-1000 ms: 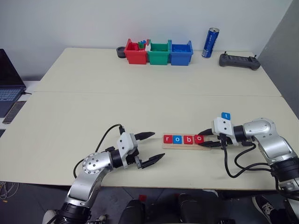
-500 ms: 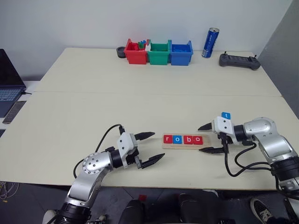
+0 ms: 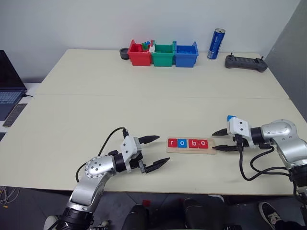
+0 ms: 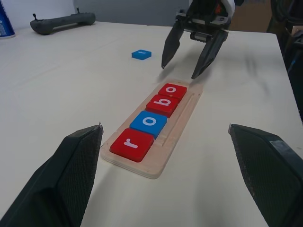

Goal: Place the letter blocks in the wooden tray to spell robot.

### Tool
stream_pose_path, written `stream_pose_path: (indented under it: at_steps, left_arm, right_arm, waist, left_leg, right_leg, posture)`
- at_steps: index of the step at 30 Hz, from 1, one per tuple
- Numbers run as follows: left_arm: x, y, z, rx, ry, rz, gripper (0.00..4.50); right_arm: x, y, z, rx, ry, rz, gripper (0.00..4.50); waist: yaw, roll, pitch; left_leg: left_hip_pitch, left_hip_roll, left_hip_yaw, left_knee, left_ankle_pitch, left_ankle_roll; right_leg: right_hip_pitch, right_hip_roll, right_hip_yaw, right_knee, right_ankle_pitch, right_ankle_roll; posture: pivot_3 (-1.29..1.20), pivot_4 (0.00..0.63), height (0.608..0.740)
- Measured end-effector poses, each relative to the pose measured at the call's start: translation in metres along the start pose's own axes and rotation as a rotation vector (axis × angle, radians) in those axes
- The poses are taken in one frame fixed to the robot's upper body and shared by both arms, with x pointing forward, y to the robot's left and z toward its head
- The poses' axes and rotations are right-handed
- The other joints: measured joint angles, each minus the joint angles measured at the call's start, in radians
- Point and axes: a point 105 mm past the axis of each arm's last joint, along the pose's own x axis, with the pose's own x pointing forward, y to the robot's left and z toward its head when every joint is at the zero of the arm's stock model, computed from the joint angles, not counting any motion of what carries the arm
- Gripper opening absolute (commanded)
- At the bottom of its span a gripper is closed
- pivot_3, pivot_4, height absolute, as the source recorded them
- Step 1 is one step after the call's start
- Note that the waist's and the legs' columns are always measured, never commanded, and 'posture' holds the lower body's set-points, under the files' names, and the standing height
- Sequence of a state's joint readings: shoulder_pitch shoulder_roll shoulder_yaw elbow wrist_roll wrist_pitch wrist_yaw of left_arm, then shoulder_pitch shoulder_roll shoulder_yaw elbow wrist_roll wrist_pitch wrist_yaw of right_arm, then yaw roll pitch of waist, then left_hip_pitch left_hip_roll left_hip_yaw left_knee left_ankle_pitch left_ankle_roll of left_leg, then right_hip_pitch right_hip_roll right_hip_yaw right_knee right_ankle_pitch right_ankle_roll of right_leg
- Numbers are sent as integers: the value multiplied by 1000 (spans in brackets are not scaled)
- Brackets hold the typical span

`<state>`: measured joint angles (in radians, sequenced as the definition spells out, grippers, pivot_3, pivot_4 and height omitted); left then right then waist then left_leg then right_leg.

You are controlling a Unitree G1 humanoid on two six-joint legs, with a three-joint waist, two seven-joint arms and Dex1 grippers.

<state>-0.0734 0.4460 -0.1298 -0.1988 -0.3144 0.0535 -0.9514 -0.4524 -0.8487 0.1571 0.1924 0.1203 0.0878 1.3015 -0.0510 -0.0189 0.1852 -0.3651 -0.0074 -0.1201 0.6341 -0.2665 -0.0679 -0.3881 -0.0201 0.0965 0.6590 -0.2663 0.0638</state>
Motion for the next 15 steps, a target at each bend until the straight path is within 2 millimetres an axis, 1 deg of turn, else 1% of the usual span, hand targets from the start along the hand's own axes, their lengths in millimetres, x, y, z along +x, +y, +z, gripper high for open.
stream_pose_path:
  at_steps: [4, 8, 11, 15]
  left_arm:
    - [0, 0, 0, 0, 0, -2, 4500]
    - [-1, -1, -1, 0, 4, -11, 4500]
    - [-2, -2, -1, 1, 10, -15, 4500]
    - [-4, -3, -4, -8, 14, -13, 4500]
  right_arm:
    - [2, 0, 1, -14, -5, -7, 59]
    - [4, 0, -1, -27, 3, -9, 21]
    - [11, 3, 0, -31, -8, 5, 21]
    - [15, 5, 0, -39, -11, 12, 21]
  waist:
    - [0, 0, 0]
    - [0, 0, 0]
    - [-1, 0, 0]
    - [0, 0, 0]
  left_leg:
    - [0, 0, 0, 0, 0, 0]
    - [0, 0, 0, 0, 0, 0]
    - [0, 0, 0, 0, 0, 0]
    - [0, 0, 0, 0, 0, 0]
  right_leg:
    - [0, 0, 0, 0, 0, 0]
    - [0, 0, 0, 0, 0, 0]
    - [0, 0, 0, 0, 0, 0]
    - [0, 0, 0, 0, 0, 0]
  posture:
    - [0, 150, 740]
    - [0, 150, 740]
    - [0, 150, 740]
    - [0, 150, 740]
